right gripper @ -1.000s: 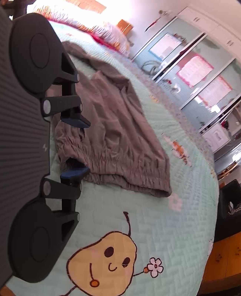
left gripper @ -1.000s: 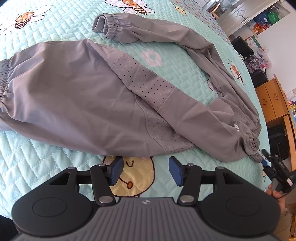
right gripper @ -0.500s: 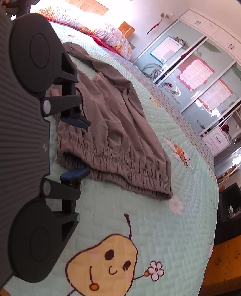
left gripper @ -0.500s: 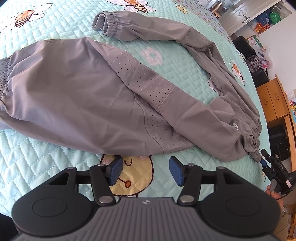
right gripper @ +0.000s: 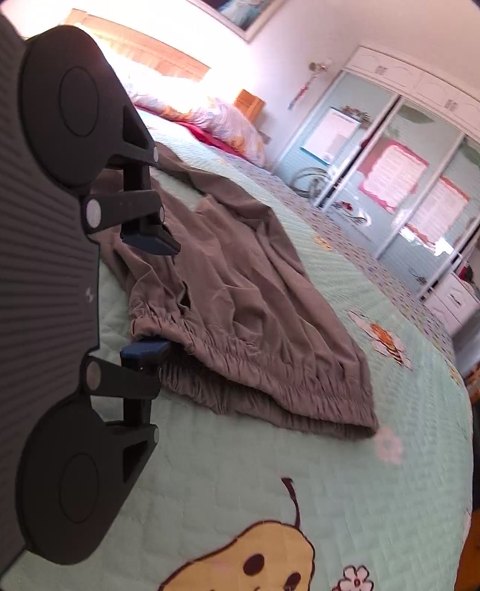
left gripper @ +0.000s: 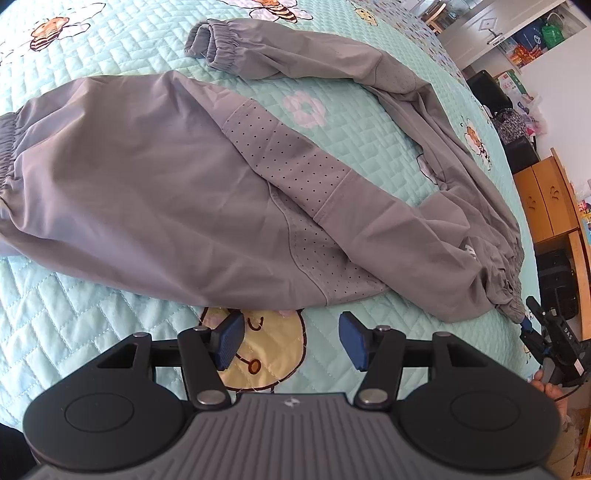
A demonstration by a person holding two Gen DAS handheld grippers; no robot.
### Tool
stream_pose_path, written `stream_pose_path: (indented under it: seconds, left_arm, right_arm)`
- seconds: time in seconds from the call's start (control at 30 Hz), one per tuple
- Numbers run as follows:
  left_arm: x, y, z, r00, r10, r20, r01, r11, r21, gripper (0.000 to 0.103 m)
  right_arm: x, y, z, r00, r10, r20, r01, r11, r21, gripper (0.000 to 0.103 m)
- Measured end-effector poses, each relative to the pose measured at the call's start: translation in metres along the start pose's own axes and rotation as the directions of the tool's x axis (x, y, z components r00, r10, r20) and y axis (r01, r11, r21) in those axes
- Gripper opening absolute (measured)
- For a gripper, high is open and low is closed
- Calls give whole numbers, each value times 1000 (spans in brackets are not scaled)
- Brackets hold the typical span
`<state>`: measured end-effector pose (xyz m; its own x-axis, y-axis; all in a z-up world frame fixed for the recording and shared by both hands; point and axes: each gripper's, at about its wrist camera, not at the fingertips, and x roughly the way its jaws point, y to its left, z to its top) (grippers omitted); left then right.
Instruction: Fold clothes
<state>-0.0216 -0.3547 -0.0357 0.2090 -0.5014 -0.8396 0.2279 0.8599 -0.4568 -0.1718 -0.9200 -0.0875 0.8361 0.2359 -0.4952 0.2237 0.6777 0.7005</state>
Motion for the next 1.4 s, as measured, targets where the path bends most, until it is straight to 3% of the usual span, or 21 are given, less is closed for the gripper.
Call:
stream_pose_path:
  seconds: [0.07,0.17,0.27,0.3,0.33,0.43,0.53,0.63,0.73,0.8,0.87,0.93,1.03,1.23,1.33,1.4]
  left_arm:
    - [0,-1,0,1000,-1,1,1,1000,2,59]
    - [1,1,-1,1000,-3,-2,3,1000,-3,59]
    - [1,0,-1,1000,-2,1,2,1000,-6,60]
    - [0,1,-1,1000,-1,3,1,1000,-7,60]
    - [-1,1,-1,1000,-1,5,1,1000,-8,60]
    - [-5,2,1,1000,7,17,-7,1000,-10,60]
    - [-11,4,2,1000,8,30,-7,1000,-7,60]
    - [-15,9,3,999,-1,40,2,1000,-16,60]
    - [-16,14,2,999,-18,46,19,999,-30,60]
    - [-17,18,3,998,-42,46,43,998,-40,60]
    - [-18,20,4,996,-68,54,71,996,-61,60]
    - [-19,23,6,993,-95,64,100,991,-84,60]
    - [-23,26,14,987,-125,101,138,982,-127,60]
    - [-31,27,46,970,-110,219,168,948,-269,65]
    - [-21,29,67,979,-90,184,156,910,-385,65]
    - [-12,31,75,980,-121,158,182,869,-460,65]
  right_arm:
    - [0,-2,2,1000,-13,1,13,1000,-2,49]
    - [5,-10,5,999,33,-14,-33,999,36,50]
    - [16,0,1,998,19,-65,-22,999,-49,47]
    - [17,6,0,997,9,-73,-15,996,-84,21]
    - [16,12,0,997,5,-78,-14,993,-113,4]
    - [-2,31,6,999,13,-32,-18,984,-178,4]
    - [-43,34,30,994,28,105,-11,986,-164,3]
    - [-79,17,56,971,-92,221,128,980,-154,4]
    - [-81,-10,63,956,-232,181,257,957,-132,4]
    - [-76,-29,55,952,-276,131,288,954,-87,4]
    - [-75,-39,44,959,-261,111,267,963,-44,7]
    - [-81,-44,32,955,-260,141,261,965,15,19]
    - [-85,-51,23,955,-248,164,234,967,102,25]
    - [-102,-31,6,927,-270,259,236,959,154,27]
    - [-111,-19,-4,905,-290,311,250,954,162,31]
    - [-118,-10,-9,891,-301,341,267,953,145,34]
